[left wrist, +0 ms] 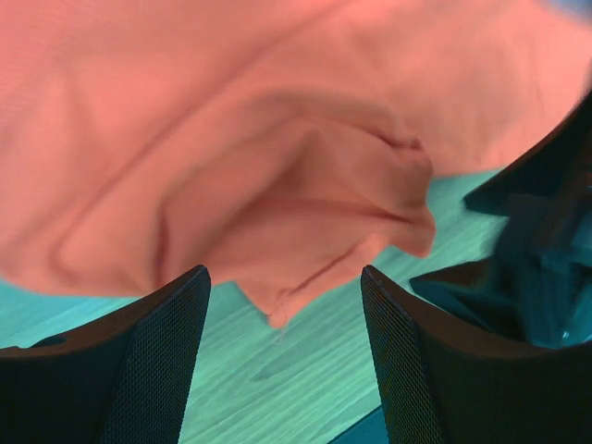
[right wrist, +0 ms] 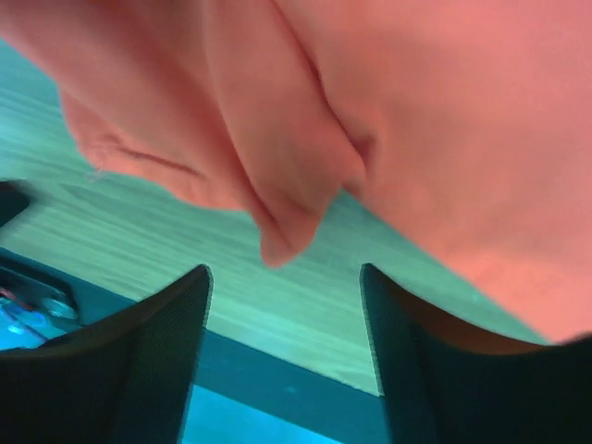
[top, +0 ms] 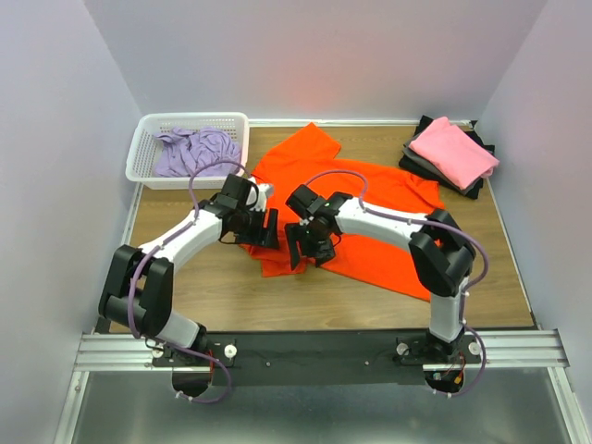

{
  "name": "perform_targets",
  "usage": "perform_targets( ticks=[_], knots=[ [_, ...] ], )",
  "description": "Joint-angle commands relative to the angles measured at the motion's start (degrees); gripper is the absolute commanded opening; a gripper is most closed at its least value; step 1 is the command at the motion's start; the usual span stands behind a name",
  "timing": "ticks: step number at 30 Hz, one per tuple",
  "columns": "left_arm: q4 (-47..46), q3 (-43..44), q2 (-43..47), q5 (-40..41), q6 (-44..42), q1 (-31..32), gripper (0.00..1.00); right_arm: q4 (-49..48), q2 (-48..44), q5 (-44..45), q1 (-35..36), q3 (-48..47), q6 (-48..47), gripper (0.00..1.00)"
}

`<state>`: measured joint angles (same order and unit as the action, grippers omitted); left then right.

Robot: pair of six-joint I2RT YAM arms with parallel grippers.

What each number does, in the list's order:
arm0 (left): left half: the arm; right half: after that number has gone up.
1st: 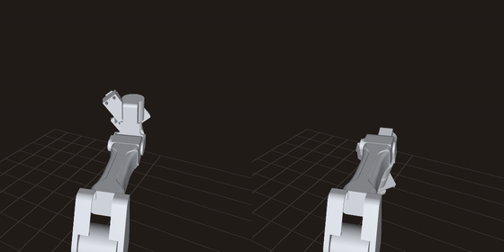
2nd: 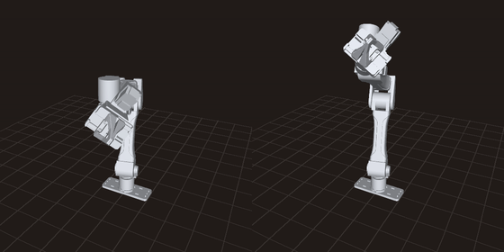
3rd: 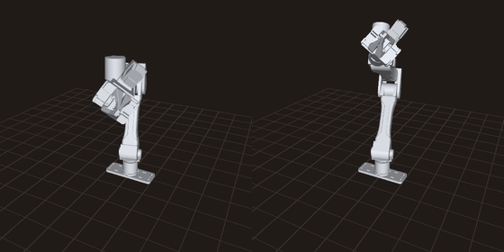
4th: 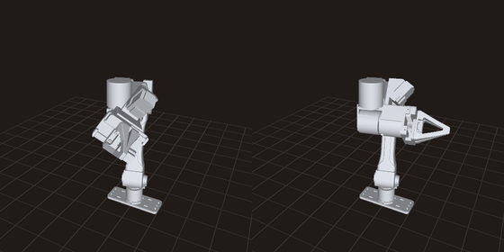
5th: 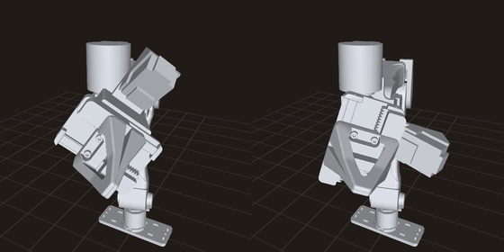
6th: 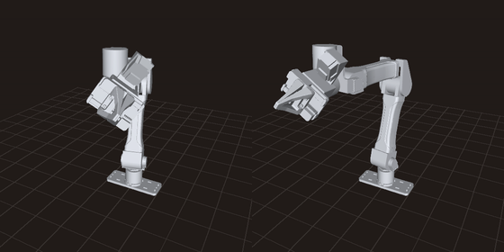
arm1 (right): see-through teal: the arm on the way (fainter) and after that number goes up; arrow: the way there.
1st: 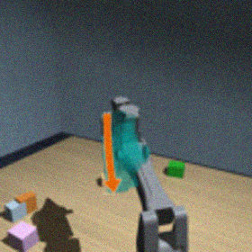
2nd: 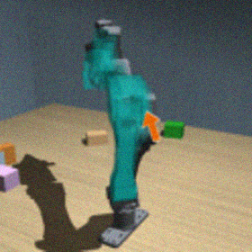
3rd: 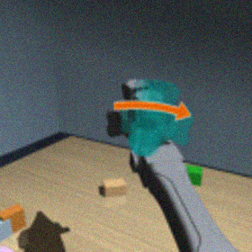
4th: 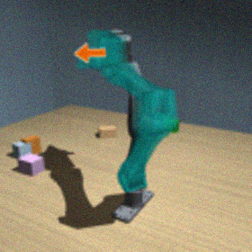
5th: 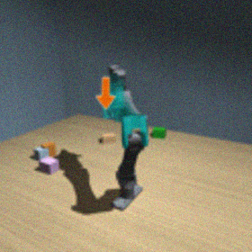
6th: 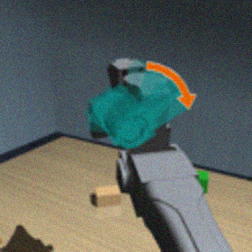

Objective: Fold and stack the t-shirts
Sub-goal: Flatten the tshirt out

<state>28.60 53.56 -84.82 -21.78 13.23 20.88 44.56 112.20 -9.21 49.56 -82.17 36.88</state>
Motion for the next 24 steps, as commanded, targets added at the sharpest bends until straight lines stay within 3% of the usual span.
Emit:
perform_targets(
  ticks=[1,3,9,16,24],
  knots=[
    [-1.7,-3.4,1.5,-2.6,-1.7,2.2,0.74,-1.1,-6.2,6.1,0.2,2.0,3.6,0.81],
    [-3.3,-4.6,2.2,-2.8,-0.3,3.1,0.74,-1.1,-8.3,10.4,0.0,3.9,4.5,0.87],
    [-8.6,-4.7,0.8,-3.2,6.4,6.7,0.74,-1.7,-13.2,16.0,-8.2,9.4,5.3,0.89],
    [-12.0,-6.0,-3.7,-2.8,11.6,10.7,0.74,-3.8,-17.2,15.6,-19.8,12.9,1.5,0.89],
    [-13.7,-14.0,-0.7,-0.9,20.4,14.4,0.74,-7.9,-19.5,14.6,-27.4,19.1,-0.4,0.90]
  ],
)
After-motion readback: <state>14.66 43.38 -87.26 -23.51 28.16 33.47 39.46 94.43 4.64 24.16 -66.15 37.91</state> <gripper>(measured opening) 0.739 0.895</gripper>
